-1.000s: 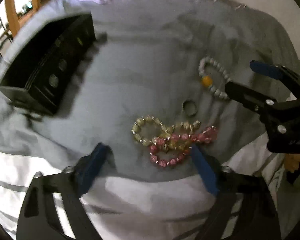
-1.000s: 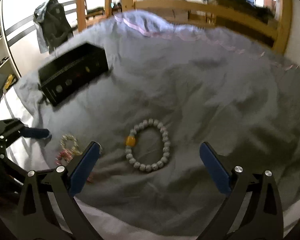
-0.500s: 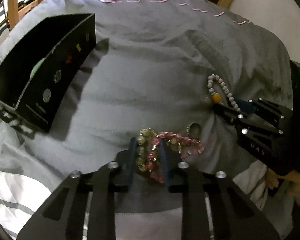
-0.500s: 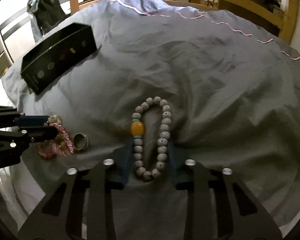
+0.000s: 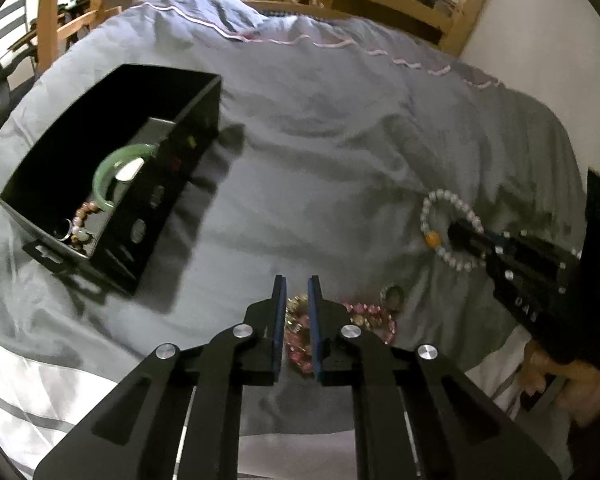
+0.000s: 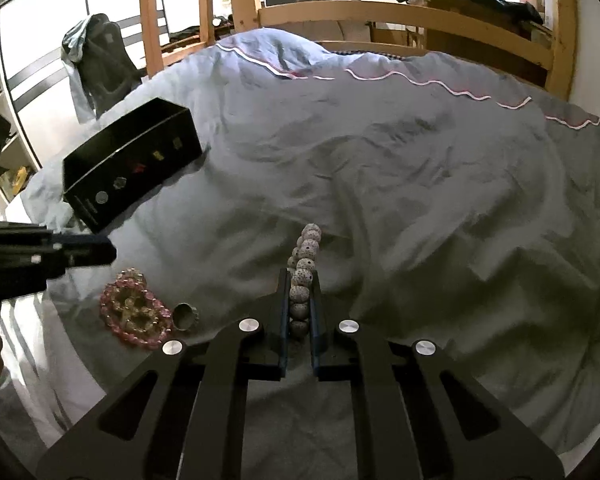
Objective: Organize jewelry
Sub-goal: 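Grasp pink crystal bracelet with left tool while right tool grasps white bead bracelet, then lift pink crystal bracelet with left tool while right tool holds white bead bracelet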
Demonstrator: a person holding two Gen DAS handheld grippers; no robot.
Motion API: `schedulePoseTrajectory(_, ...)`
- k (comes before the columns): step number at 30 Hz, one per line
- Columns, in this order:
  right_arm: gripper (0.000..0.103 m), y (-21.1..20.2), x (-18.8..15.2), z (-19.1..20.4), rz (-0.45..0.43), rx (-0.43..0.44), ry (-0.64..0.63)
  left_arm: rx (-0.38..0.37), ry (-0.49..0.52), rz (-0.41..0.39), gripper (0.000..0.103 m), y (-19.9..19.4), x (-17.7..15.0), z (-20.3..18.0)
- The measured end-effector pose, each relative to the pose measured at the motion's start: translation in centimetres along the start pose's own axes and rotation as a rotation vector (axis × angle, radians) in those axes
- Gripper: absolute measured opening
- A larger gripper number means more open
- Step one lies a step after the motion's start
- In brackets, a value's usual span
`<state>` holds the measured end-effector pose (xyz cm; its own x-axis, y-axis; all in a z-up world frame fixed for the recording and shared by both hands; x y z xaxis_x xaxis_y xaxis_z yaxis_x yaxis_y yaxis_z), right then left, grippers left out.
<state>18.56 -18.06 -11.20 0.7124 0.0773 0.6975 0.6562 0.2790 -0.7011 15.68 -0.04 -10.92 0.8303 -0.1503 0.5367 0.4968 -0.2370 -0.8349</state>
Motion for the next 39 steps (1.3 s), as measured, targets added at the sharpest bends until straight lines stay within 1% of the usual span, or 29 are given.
schedulePoseTrajectory(3, 0.009, -0.3, 0.3, 0.0, -0.020, 0.014, 0.011, 0.003, -0.009, -0.006, 0.011, -0.1, 0.3, 0.3)
schedulePoseTrajectory(7, 0.009, -1.1, 0.9, -0.5, -0.065, 0.020, 0.046, 0.006, 0.013, -0.002, 0.011, -0.2, 0.0, -0.3)
schedulePoseTrajectory(10, 0.009, -0.9, 0.9, -0.6, -0.054, 0.027, 0.061, 0.009, 0.028, 0.017, 0.012, 0.1, -0.3, -0.4)
schedulePoseTrajectory(11, 0.009, -0.8, 0.8, -0.5, -0.050, 0.025, 0.059, 0.025, 0.037, 0.027, 0.023, 0.4, -0.4, -0.5)
schedulePoseTrajectory(12, 0.009, -0.7, 0.7, -0.4, -0.047, 0.024, 0.053, 0.041, 0.046, 0.028, 0.037, 0.5, -0.6, -0.6)
schedulePoseTrajectory(13, 0.009, -0.7, 0.7, -0.3, -0.046, 0.026, 0.050, 0.064, 0.067, 0.026, 0.042, 0.6, -0.6, -0.8)
schedulePoseTrajectory(14, 0.009, -0.7, 0.8, -0.3, -0.046, 0.027, 0.047, 0.075, 0.082, 0.030, 0.053, 0.7, -0.7, -1.0)
schedulePoseTrajectory(15, 0.009, -0.7, 0.8, -0.2, -0.044, 0.029, 0.045, 0.091, 0.097, 0.040, 0.074, 1.0, -0.8, -1.2)
schedulePoseTrajectory(16, 0.009, -0.6, 0.7, -0.2, -0.041, 0.030, 0.045, 0.108, 0.105, 0.036, 0.081, 1.1, -0.9, -1.2)
schedulePoseTrajectory(17, 0.009, -0.6, 0.6, -0.2, -0.036, 0.030, 0.045, 0.131, 0.126, 0.037, 0.082, 1.3, -1.1, -1.3)
schedulePoseTrajectory(18, 0.009, -0.5, 0.6, -0.2, -0.032, 0.030, 0.045, 0.137, 0.140, 0.046, 0.078, 1.6, -1.2, -1.4)
schedulePoseTrajectory(19, 0.009, -0.5, 0.5, -0.2, -0.032, 0.031, 0.045, 0.134, 0.155, 0.062, 0.070, 2.1, -1.4, -1.5)
schedulePoseTrajectory(20, 0.009, -0.5, 0.6, -0.2, -0.032, 0.032, 0.044, 0.122, 0.154, 0.077, 0.041, 2.4, -1.5, -1.6)
schedulePoseTrajectory(21, 0.009, -0.6, 0.6, -0.2, -0.034, 0.032, 0.044, 0.097, 0.144, 0.098, 0.023, 2.7, -1.6, -1.5)
schedulePoseTrajectory(22, 0.009, -0.6, 0.6, -0.2, -0.034, 0.032, 0.046, 0.085, 0.136, 0.102, 0.020, 2.8, -1.6, -1.4)
schedulePoseTrajectory(24, 0.009, -0.5, 0.6, -0.3, -0.035, 0.032, 0.050, 0.083, 0.127, 0.076, 0.009, 2.2, -1.2, -1.2)
schedulePoseTrajectory(25, 0.009, -0.5, 0.6, -0.3, -0.035, 0.032, 0.051, 0.071, 0.109, 0.051, 0.008, 1.7, -0.9, -0.9)
schedulePoseTrajectory(27, 0.009, -0.6, 0.6, -0.3, -0.036, 0.031, 0.051, 0.043, 0.077, 0.009, 0.008, 0.7, -0.2, -0.6)
schedulePoseTrajectory(29, 0.009, -0.6, 0.6, -0.3, -0.036, 0.032, 0.052, 0.043, 0.065, -0.033, 0.008, -0.2, 0.4, -0.3)
schedulePoseTrajectory(31, 0.009, -0.8, 0.7, -0.4, -0.043, 0.033, 0.054, 0.032, 0.056, -0.056, 0.008, -0.8, 0.7, -0.1)
schedulePoseTrajectory(36, 0.009, -1.3, 1.0, -0.4, -0.068, 0.034, 0.056, 0.005, 0.074, -0.110, 0.008, -2.1, 1.4, -0.8)
schedulePoseTrajectory(39, 0.009, -1.4, 1.0, -0.4, -0.074, 0.034, 0.057, -0.024, 0.085, -0.153, 0.008, -3.1, 1.6, -1.6)
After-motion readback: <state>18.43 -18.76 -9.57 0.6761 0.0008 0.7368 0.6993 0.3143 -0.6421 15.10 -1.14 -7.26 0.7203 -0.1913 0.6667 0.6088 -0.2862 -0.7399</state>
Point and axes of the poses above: each gripper's, at about its wrist camera, not at the fingertips, and y roughly the way its jaws point, z to its left, x to its top, the point moved 5 cm from there along y, roughly the way its jaws point, and after that the axes turned 5 degrees about y, right-handed, at the moved point
